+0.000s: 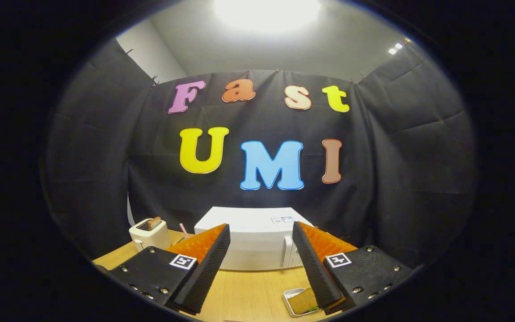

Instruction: Open the microwave, put the food inside, and close the microwave door.

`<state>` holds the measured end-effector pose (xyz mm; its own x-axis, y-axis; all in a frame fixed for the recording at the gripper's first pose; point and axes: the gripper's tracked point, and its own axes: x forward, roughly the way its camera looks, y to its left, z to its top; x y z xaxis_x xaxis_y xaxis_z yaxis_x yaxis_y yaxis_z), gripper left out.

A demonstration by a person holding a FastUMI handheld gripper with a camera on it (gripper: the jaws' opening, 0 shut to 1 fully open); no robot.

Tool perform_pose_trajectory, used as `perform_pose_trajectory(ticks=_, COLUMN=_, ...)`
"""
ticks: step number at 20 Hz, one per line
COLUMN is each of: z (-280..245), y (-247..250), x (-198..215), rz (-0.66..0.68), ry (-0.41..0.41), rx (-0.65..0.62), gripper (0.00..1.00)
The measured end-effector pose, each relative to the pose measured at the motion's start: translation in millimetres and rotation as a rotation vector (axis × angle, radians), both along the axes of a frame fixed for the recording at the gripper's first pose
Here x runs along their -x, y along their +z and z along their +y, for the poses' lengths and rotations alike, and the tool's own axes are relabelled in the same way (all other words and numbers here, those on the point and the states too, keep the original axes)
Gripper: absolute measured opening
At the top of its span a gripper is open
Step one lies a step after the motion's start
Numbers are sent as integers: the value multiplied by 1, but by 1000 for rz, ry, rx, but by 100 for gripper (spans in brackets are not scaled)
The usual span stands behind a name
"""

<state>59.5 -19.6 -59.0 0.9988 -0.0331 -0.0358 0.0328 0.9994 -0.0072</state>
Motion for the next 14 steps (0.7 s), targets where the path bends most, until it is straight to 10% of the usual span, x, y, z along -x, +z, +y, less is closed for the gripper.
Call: perform_pose_trajectory(ticks=14, z=-62, y=-139, x=-160, rz=70, ry=-34, rx=4, gripper=90)
